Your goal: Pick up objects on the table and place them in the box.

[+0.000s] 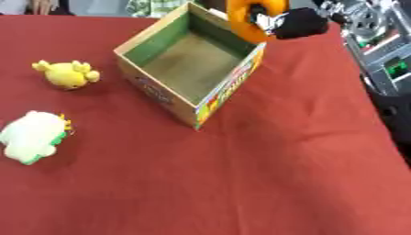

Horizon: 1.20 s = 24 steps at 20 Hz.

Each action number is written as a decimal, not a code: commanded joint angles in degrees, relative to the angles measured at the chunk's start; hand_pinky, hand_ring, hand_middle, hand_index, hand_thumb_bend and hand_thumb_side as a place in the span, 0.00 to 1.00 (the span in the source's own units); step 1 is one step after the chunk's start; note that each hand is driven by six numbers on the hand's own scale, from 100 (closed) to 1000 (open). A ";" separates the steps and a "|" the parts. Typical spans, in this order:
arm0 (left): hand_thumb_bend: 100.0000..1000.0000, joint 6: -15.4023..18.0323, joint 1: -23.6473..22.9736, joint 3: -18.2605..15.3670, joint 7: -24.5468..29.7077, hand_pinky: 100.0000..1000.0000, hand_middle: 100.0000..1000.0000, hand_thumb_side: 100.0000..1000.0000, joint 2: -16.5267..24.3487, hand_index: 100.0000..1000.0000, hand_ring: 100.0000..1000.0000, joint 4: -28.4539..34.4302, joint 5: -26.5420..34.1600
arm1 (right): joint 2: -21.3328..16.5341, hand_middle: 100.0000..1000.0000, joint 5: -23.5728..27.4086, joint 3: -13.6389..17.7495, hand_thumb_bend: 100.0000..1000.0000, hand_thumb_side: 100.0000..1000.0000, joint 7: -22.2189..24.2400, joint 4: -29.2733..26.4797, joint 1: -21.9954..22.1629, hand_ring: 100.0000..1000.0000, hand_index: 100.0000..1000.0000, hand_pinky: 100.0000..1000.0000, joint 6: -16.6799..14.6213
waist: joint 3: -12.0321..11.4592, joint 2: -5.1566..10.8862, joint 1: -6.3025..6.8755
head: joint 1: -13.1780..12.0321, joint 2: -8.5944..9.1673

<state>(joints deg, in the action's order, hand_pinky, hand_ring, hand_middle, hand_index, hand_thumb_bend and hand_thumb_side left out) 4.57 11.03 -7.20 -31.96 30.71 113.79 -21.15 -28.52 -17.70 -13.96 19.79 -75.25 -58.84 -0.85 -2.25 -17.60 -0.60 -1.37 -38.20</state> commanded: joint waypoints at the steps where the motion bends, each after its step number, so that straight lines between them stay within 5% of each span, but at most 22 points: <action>1: 0.00 0.15 0.73 -0.12 0.26 0.41 0.52 0.40 0.78 0.56 0.46 0.80 0.24 | 1.71 0.36 -2.60 0.98 0.00 0.13 -0.63 4.19 -2.77 0.61 0.66 0.72 -0.71 | -0.40 1.13 0.01 | 0.57 0.74; 14: 0.00 0.58 2.00 0.39 0.89 0.41 0.52 0.40 0.72 0.56 0.46 0.80 0.83 | 8.87 0.43 -14.99 2.81 0.00 0.16 -1.30 20.82 -6.85 0.67 0.72 0.73 -5.46 | -2.42 0.56 -0.37 | 2.70 2.04; 24: 0.00 0.65 2.09 0.44 1.05 0.41 0.52 0.40 0.64 0.56 0.46 0.80 0.99 | 10.15 0.68 -21.45 3.39 0.06 0.40 2.47 24.32 -7.83 0.80 0.89 0.81 -8.73 | -2.68 0.68 -0.39 | 3.31 1.98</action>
<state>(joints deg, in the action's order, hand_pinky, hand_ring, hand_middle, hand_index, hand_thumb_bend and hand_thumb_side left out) 5.25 12.56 -6.49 -31.04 30.26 113.79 -20.42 -17.75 -38.32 -11.23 21.77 -50.47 -65.03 -9.17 -4.84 -18.03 -1.19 1.69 -36.74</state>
